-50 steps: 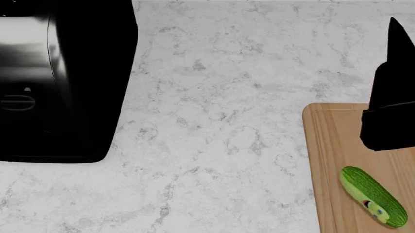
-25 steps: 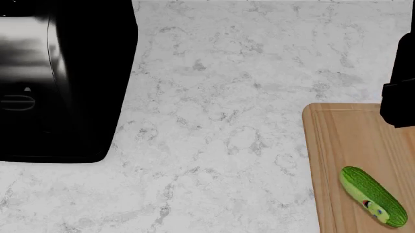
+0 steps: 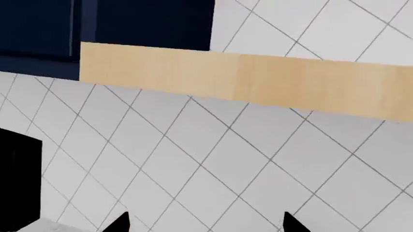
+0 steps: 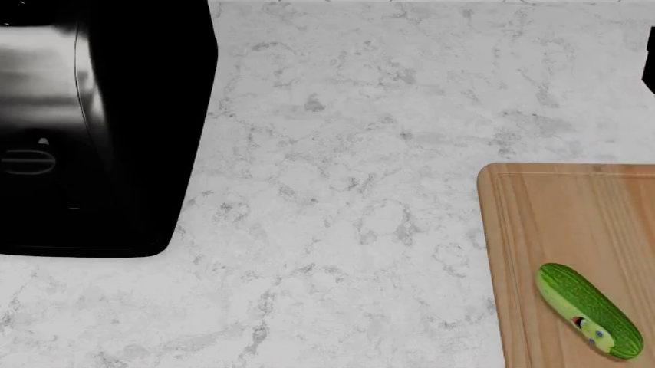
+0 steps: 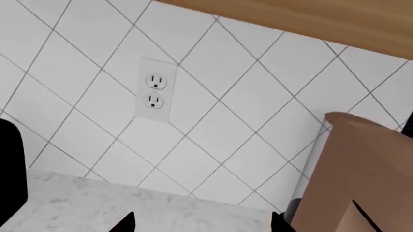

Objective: Place the pickle and the onion on separate cutting boards.

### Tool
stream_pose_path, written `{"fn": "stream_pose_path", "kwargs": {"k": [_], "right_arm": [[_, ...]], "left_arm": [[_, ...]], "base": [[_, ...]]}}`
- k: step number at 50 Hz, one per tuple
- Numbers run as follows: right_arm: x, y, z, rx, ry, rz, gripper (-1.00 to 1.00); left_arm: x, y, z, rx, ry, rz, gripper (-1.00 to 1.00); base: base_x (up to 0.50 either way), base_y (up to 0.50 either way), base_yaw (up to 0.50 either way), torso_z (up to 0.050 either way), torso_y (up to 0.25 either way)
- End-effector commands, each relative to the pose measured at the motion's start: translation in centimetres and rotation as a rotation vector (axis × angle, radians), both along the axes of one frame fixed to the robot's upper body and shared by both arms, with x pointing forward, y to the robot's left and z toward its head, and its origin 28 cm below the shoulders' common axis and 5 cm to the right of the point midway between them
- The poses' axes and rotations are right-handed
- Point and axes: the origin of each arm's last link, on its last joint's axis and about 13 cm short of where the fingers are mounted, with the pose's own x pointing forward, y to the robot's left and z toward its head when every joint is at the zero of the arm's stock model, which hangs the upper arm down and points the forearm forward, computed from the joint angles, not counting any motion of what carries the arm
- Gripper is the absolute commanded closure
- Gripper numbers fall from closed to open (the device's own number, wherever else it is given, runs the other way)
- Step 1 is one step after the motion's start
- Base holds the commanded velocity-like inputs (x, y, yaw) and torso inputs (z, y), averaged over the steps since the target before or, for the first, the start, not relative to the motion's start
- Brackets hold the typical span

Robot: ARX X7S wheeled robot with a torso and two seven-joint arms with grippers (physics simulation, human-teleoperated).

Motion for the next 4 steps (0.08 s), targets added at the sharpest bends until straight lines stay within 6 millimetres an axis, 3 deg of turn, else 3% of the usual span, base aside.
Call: {"fn": "stream_pose_path", "kwargs": {"k": [1,4], "right_arm": [[-0.11,-0.06,0.6,-0.01,-0.016,0.004,-1.0],[0.03,-0.06,0.38,-0.008,-0.011,0.003,-1.0]], "left_arm": [[-1.82,-1.77,3.63,0.111,-0.113,-0.029,-1.0],[-1.86,-1.7,3.57,0.112,-0.112,-0.026,-1.0]], "base": [[0.0,0.0,0.0,0.0,0.0],[0.0,0.0,0.0,0.0,0.0]]}}
